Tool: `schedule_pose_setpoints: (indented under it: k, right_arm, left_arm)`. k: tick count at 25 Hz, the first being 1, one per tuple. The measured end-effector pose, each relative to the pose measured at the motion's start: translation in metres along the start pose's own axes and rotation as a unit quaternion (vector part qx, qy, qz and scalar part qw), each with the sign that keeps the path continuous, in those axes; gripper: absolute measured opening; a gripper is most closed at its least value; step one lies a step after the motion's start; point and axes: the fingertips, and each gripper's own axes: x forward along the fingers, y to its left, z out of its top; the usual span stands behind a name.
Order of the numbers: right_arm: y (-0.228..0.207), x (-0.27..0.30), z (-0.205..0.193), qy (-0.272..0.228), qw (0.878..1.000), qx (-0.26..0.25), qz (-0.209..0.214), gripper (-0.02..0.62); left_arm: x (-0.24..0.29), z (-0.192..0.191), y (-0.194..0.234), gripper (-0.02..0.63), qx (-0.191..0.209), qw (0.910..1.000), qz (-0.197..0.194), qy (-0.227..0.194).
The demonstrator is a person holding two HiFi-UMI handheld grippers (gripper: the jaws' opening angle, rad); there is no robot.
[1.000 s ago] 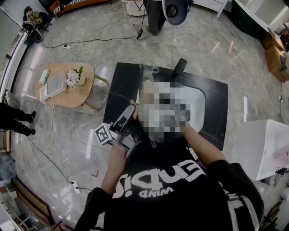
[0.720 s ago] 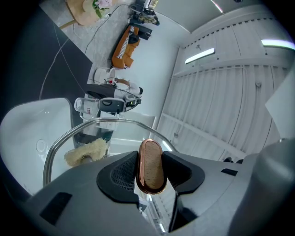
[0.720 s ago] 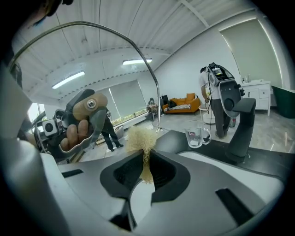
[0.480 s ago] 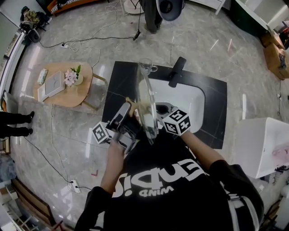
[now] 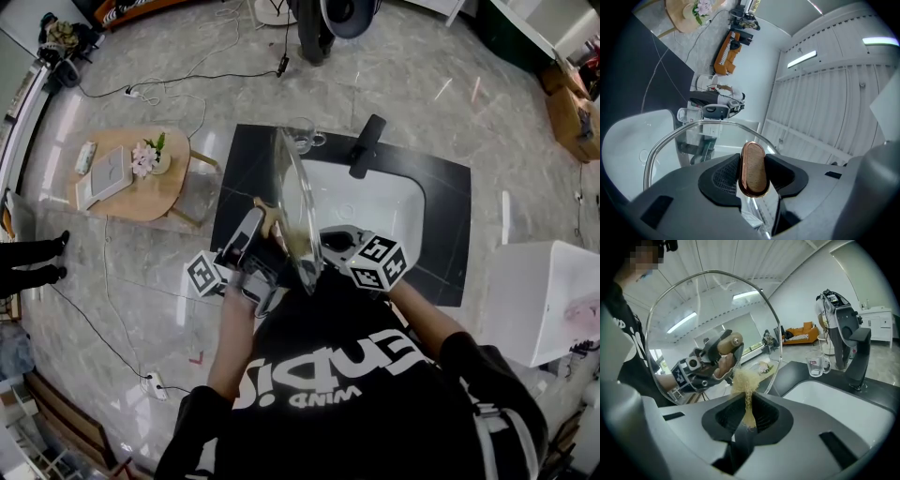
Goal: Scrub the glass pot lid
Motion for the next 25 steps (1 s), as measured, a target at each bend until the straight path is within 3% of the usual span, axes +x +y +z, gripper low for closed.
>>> schedule_pose_setpoints:
  k: [7, 15, 25]
  right_arm:
    - [0.024, -0.018, 0.008, 0.008, 0.999, -0.008, 0.046, 0.037]
    - [0.044, -0.038, 0.018, 0.024, 0.997, -0.034, 0.07, 0.037]
    - [0.046, -0.064, 0.075, -0.052, 0.994, 0.007, 0.094, 0.037]
  left_arm:
    - [-0.001, 0.009, 0.001, 0.176, 0.0, 1.0, 0.001, -0.009]
    - [-0.005, 0.008, 0.002, 0.176, 0.002, 1.0, 0.005, -0.007]
    - [-0.003, 0.003, 0.004, 0.176, 0.0, 1.0, 0.009, -0.002]
